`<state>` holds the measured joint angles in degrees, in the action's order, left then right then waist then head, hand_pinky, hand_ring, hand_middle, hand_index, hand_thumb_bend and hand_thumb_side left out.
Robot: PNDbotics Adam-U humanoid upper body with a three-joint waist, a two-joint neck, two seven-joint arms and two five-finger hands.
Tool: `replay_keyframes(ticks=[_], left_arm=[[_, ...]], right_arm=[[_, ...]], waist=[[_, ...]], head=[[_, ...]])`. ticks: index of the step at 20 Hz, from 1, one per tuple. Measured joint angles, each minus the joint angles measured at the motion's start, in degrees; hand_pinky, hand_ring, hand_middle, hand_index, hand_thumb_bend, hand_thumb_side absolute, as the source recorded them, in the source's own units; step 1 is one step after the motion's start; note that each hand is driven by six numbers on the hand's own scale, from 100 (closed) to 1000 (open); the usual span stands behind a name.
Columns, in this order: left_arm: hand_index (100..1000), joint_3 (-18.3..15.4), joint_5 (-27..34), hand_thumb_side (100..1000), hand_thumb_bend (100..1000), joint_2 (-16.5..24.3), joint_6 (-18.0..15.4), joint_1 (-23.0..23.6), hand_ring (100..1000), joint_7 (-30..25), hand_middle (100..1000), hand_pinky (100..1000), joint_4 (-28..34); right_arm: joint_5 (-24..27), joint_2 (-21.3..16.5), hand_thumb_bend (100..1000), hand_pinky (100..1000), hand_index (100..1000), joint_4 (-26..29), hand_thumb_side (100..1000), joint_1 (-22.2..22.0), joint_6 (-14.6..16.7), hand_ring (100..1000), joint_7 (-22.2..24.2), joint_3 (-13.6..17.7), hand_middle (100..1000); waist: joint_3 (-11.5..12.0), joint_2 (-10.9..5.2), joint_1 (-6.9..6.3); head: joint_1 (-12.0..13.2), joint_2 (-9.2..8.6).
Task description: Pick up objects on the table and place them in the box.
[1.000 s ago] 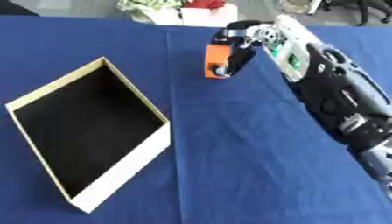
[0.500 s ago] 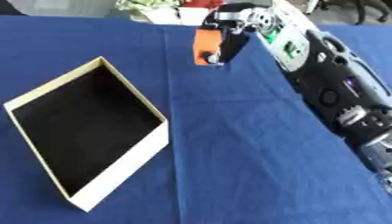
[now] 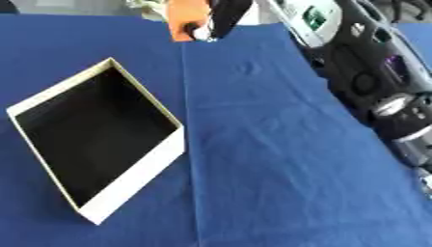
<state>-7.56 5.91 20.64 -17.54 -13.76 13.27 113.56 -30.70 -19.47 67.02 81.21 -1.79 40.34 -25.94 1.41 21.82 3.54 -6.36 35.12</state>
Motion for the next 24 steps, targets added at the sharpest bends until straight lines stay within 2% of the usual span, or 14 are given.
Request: replay_keyframes(ticks=[8,15,19,24], left_arm=[[679,-0.09,0.71,659,100,0.00,-0.66,-0.27,487,0.71,530,474,0.00],[679,-0.30,1.21,660,100,-0.43,-1.00,-0.39,484,1.68,526,474,0.00],[678,-0.40,1.37,663,100,-0.46,-0.97,-0.75,481,1.73,523,472,0.00],[677,-0.40,1.44,665,100,-0.60,-0.89,-0.97,479,1.64,521,471,0.00]], right_arm=[[4.94,3.95,100,671,591,10.58,100,-0.72,-3.04,680,5.85,-5.96,432],[5.56,6.62,100,667,591,18.71,100,-2.46,-7.86,678,10.33,-8.42,433],[5.29,7.62,100,665,590,18.98,100,-3.55,-9.77,681,11.30,-9.95,435],[4.64,9.17,100,663,589,14.50,100,-4.52,-9.54,679,11.40,-10.48,433]], waist=[[1.64,-0.94,0.10],[2.65,-1.17,0.53],[3.29,-1.10,0.78],[4.02,-0.45,0.89]], head=[[-0.85,0.96],[-1.33,1.43],[-1.47,1.63],[-1.79,1.66]])
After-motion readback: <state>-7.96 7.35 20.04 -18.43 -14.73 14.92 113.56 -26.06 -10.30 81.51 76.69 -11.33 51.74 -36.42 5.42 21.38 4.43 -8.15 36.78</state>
